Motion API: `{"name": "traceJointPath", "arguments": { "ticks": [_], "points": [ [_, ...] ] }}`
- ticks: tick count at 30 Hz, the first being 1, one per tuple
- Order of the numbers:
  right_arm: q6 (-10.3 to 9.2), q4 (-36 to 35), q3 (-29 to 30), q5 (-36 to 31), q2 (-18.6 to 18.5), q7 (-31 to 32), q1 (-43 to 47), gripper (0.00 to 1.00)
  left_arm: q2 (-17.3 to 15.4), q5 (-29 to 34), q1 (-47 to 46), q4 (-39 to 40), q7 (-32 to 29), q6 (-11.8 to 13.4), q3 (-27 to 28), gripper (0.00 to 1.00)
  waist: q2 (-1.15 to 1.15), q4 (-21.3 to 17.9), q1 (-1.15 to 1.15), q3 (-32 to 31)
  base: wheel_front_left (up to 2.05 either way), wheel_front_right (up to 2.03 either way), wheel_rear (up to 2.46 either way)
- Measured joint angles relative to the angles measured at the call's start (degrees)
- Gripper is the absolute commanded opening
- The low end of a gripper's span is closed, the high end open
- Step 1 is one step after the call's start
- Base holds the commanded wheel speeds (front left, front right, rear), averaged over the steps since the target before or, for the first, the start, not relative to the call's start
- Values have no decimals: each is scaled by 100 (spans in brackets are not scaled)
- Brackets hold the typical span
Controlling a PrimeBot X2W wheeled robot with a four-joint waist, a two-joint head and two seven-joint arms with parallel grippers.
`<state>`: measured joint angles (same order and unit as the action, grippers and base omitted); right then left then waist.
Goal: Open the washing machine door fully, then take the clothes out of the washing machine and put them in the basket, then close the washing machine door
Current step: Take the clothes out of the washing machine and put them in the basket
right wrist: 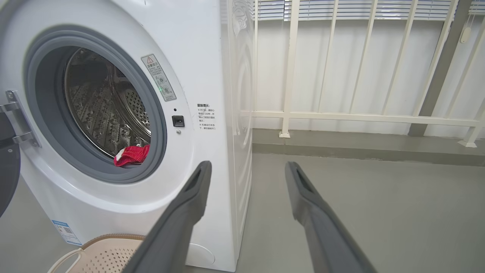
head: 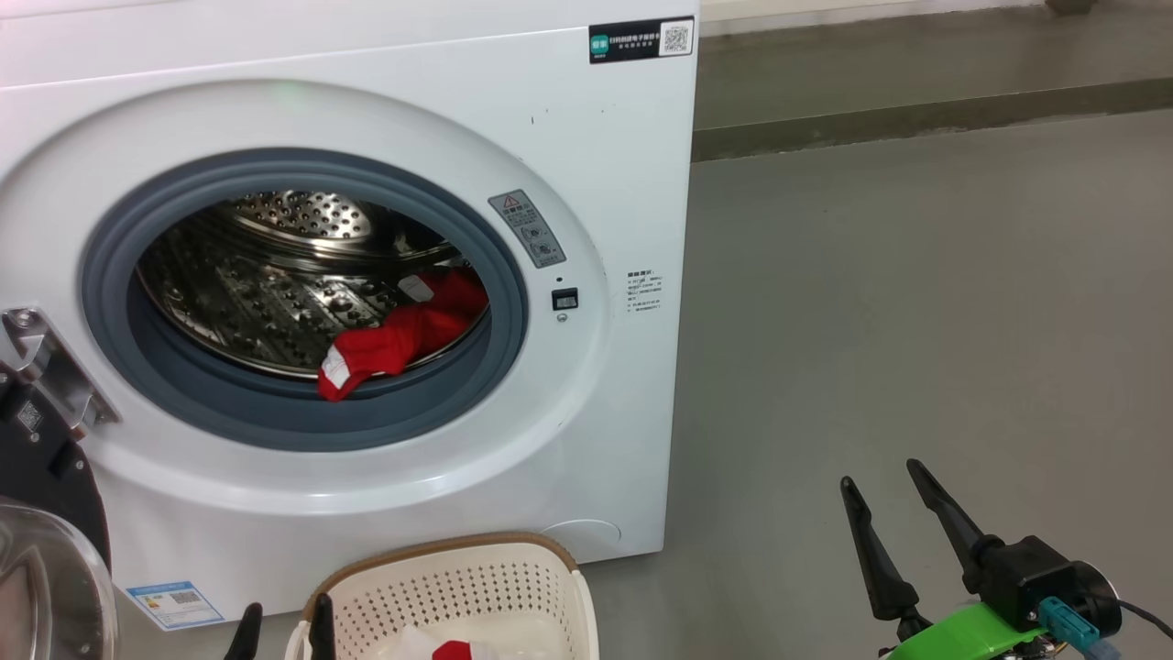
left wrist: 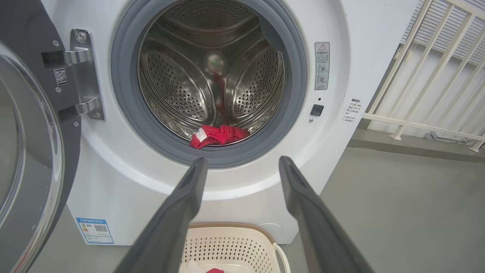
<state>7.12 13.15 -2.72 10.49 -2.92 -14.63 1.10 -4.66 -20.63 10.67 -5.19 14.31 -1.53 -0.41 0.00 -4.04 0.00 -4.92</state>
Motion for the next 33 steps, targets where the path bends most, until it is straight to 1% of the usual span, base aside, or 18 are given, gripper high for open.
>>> {"name": "traceJointPath", "arguments": {
  "ticks": [19,21,23,27,30,33],
  "points": [
    [0,0,-36,1,-8,0,0,100,-11,46,-2,79,0,67,-67,100,0,37,0,141,0,0,0],
    [0,0,-36,1,-8,0,-1,100,-12,46,-7,77,-4,125,-56,100,0,43,0,166,0,0,0],
    [0,-3,-37,1,-8,0,-1,100,-15,47,-29,71,-20,249,-29,100,0,52,0,194,0,0,0],
    [0,-20,-38,1,-8,0,-4,100,-18,47,-302,22,-165,357,-10,100,0,75,0,280,0,0,0],
    [0,-27,-30,1,-8,0,-11,100,-35,45,-645,-118,-305,360,-18,100,0,103,0,371,0,0,0],
    [0,-53,-7,1,-8,0,-25,100,-65,-53,-1005,-324,-323,341,-16,100,0,133,0,477,0,0,0]
  ]
}}
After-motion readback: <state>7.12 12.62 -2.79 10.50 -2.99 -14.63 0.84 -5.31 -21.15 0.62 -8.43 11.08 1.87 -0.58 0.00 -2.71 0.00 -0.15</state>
